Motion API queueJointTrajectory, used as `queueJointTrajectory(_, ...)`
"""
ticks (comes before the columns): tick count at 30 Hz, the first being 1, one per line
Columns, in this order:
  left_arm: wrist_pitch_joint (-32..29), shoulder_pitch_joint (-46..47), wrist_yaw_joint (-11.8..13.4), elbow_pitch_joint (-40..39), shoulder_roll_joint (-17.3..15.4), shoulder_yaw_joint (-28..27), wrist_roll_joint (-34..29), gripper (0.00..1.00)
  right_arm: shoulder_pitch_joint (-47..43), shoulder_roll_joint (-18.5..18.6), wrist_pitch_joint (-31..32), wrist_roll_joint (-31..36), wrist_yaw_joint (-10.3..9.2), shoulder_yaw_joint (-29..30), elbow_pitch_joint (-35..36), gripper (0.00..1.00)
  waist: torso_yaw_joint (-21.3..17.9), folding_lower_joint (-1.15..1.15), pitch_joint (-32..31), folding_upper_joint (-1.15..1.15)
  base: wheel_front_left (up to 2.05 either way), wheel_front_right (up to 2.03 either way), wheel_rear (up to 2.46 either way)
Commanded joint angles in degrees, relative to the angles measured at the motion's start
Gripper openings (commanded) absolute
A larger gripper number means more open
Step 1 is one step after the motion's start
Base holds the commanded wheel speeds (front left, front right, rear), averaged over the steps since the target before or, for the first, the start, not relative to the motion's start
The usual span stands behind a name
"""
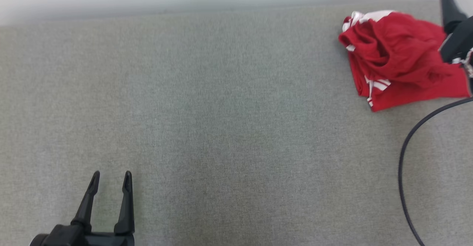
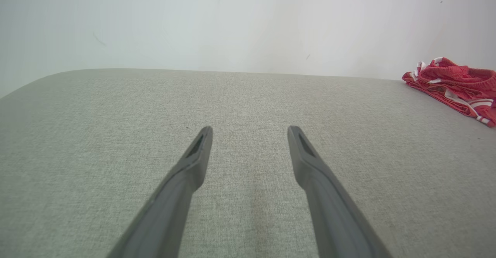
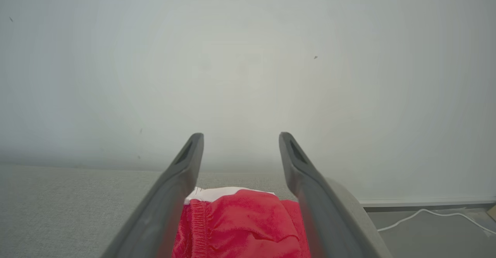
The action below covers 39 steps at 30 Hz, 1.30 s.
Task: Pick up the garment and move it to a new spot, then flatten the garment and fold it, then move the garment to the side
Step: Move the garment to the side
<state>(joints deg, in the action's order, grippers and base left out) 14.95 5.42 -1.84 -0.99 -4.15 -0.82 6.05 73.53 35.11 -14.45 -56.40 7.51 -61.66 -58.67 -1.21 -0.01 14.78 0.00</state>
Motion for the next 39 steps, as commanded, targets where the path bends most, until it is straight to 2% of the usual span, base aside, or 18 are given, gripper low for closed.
queueJointTrajectory(1, 0.27, -1.26, 0.3, 0.25, 0.04, -0.29, 0.34, 1.0, -1.57, -0.73, -0.69, 0.66, -0.04, 1.19, 0.59, 1.0, -0.47, 0.01, -3.12, 0.0, 0.0, 0.0, 0.0)
queueJointTrajectory(7, 0.27, -2.72, 0.47, 0.42, 0.25, -0.78, 0.47, 1.0, -6.94, -1.99, -0.71, 5.64, -0.04, 9.83, 6.07, 1.0, -0.62, 0.01, -6.11, 0.0, 0.0, 0.0, 0.0)
queueJointTrajectory(12, 0.27, -3.75, 0.61, 0.45, 0.43, -1.04, 0.85, 1.0, -14.79, -3.52, -0.72, 12.24, -0.04, 21.45, 13.44, 1.0, -0.51, 0.01, -8.04, 0.0, 0.0, 0.0, 0.0)
queueJointTrajectory(18, 0.27, -4.84, 0.63, 0.33, 0.54, -1.44, 0.82, 1.0, -27.93, -7.45, -0.73, 23.38, -0.04, 36.55, 24.0, 1.0, -0.19, 0.01, -9.85, 0.0, 0.0, 0.0, 0.0)
queueJointTrajectory(19, 0.27, -4.84, 0.63, 0.33, 0.54, -1.44, 0.82, 1.0, -27.93, -7.45, -0.73, 23.38, -0.04, 36.55, 24.0, 1.0, -0.19, 0.01, -9.85, 0.0, 0.0, 0.0, 0.0)
queueJointTrajectory(25, 0.27, -5.77, 0.78, 0.97, 0.62, -1.92, 1.2, 1.0, -40.77, -13.62, -0.73, 33.15, -0.04, 47.9, 33.83, 1.0, 0.32, 0.01, -11.56, 0.0, 0.0, 0.0, 0.0)
queueJointTrajectory(30, 0.27, -6.67, 0.87, 1.39, 0.74, -2.12, 1.43, 1.0, -49.35, -18.49, -0.73, 38.08, -0.04, 51.9, 39.44, 1.0, 0.58, 0.01, -12.98, 0.0, 0.0, 0.0, 0.0)
queueJointTrajectory(34, 0.27, -7.2, 1.0, 1.66, 0.82, -2.21, 1.52, 1.0, -55.39, -21.51, -0.73, 41.34, -0.04, 52.82, 42.61, 1.0, 0.81, 0.01, -14.0, 0.0, 0.0, 0.0, 0.0)
queueJointTrajectory(39, 0.27, -7.94, 1.21, 1.79, 0.91, -2.29, 1.48, 1.0, -61.47, -24.78, -0.45, 42.6, -0.04, 54.69, 45.74, 1.0, 0.98, 0.01, -14.7, 0.0, 0.0, 0.0, 0.0)
